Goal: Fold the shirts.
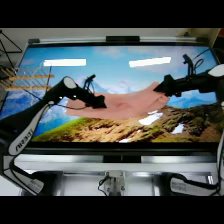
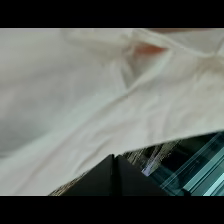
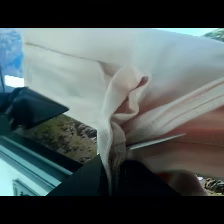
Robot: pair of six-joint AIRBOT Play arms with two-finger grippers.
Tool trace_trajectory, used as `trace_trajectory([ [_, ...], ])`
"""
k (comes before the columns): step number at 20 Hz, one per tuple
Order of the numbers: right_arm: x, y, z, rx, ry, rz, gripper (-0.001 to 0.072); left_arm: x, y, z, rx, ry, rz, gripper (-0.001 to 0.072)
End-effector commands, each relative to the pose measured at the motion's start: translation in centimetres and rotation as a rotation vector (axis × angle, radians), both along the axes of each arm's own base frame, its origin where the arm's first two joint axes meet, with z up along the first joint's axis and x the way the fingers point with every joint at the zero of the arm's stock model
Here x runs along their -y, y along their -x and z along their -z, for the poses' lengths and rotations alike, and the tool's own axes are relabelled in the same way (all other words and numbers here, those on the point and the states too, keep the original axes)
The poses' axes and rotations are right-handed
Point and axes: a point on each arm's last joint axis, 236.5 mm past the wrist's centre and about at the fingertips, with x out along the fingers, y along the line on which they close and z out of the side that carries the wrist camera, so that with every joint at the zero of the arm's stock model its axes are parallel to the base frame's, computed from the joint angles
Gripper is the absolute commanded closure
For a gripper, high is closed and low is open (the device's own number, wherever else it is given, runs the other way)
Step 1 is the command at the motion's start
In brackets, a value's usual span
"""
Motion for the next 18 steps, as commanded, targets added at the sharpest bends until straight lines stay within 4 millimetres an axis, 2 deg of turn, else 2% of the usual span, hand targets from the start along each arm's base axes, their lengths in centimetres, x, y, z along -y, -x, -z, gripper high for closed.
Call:
trace_trajectory([
  [1, -1.3, 3.8, -5.8, 0.044, -0.023, -0.012, 0.0638, 6.5, -0.3, -0.8, 0.022, 0.128, -0.094, 0.0679],
  [3, -1.5, 4.9, -8.4, 0.106, -0.016, 0.007, 0.0638, 9.8, 0.9, -0.6, -0.016, 0.185, -0.109, 0.0680],
  [6, -1.4, 5.0, -10.7, 0.181, -0.015, 0.055, 0.0638, 14.8, 5.0, 0.5, -0.116, 0.255, -0.062, 0.0679],
  [8, -1.6, 5.1, -10.8, 0.173, -0.024, 0.061, 0.0639, 15.8, 5.5, 1.0, -0.107, 0.257, -0.043, 0.0680],
  [10, -2.4, 5.3, -10.6, 0.171, -0.015, 0.036, 0.0639, 14.6, 3.6, -0.4, -0.026, 0.266, -0.043, 0.0682],
  [11, -3.0, 5.6, -10.4, 0.168, -0.003, 0.015, 0.0638, 13.2, 2.4, -1.3, 0.015, 0.251, -0.042, 0.0682],
  [13, -3.8, 5.3, -9.8, 0.185, 0.039, -0.001, 0.0639, 7.9, -0.3, -2.6, 0.090, 0.145, -0.054, 0.0683],
  [15, -5.0, 3.8, -9.5, 0.219, 0.040, 0.006, 0.0639, 0.2, -3.3, -3.9, 0.162, -0.010, -0.093, 0.0682],
  [16, -6.0, 3.0, -9.1, 0.223, 0.023, 0.003, 0.0639, -4.3, -4.7, -5.2, 0.198, -0.080, -0.132, 0.0682],
  [18, -9.1, 1.5, -7.2, 0.205, -0.007, -0.024, 0.0639, -12.1, -6.7, -9.2, 0.267, -0.141, -0.236, 0.0682],
])
